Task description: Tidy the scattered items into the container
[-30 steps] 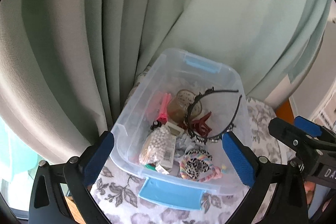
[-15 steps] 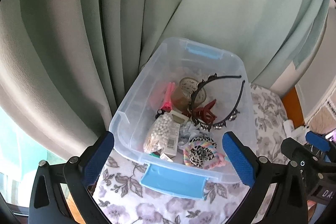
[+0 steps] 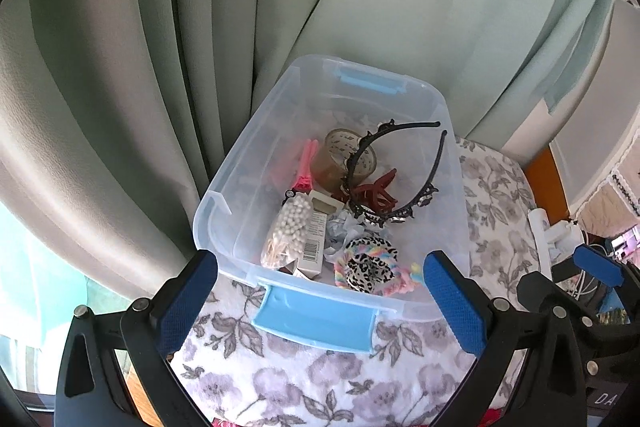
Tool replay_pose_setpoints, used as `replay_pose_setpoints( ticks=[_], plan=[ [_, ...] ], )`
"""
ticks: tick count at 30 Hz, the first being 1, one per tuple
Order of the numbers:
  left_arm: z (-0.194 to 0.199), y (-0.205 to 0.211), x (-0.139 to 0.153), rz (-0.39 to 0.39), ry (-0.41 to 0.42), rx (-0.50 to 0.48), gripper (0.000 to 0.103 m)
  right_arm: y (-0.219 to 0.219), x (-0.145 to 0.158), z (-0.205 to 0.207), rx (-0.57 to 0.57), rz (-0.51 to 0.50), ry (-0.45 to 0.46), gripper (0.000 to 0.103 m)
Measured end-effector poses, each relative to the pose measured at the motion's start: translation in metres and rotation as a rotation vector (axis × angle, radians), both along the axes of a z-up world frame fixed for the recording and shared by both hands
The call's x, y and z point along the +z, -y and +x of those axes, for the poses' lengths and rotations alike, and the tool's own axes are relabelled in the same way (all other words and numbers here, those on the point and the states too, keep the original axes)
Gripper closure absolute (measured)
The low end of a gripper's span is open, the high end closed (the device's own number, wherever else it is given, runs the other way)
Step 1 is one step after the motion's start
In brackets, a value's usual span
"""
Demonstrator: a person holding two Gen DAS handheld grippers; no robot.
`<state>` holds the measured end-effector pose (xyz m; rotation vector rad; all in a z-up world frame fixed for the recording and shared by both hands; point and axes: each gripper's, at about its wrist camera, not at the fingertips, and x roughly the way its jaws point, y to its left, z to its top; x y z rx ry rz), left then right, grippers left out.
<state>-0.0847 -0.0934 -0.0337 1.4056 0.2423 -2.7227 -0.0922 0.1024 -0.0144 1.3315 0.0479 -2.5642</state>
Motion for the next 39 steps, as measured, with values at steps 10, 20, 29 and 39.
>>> replay_pose_setpoints(
  ticks=[10, 20, 29, 39],
  plan=[
    [0.008, -0.004, 0.007, -0.018, 0.000, -0.026, 0.000, -0.002, 0.008, 0.009, -0.014, -0.008, 0.005, 0.000],
    [0.012, -0.004, 0.009, -0.023, 0.006, -0.030, 0.000, -0.002, 0.013, 0.013, -0.007, -0.002, 0.000, 0.000],
    [0.013, -0.004, 0.010, -0.029, 0.010, -0.033, 0.000, 0.001, 0.017, 0.017, -0.002, 0.005, -0.012, 0.000],
    [0.016, -0.003, 0.011, -0.033, -0.004, -0.021, 0.000, 0.001, 0.018, 0.018, -0.003, -0.002, -0.006, 0.000]
  ],
)
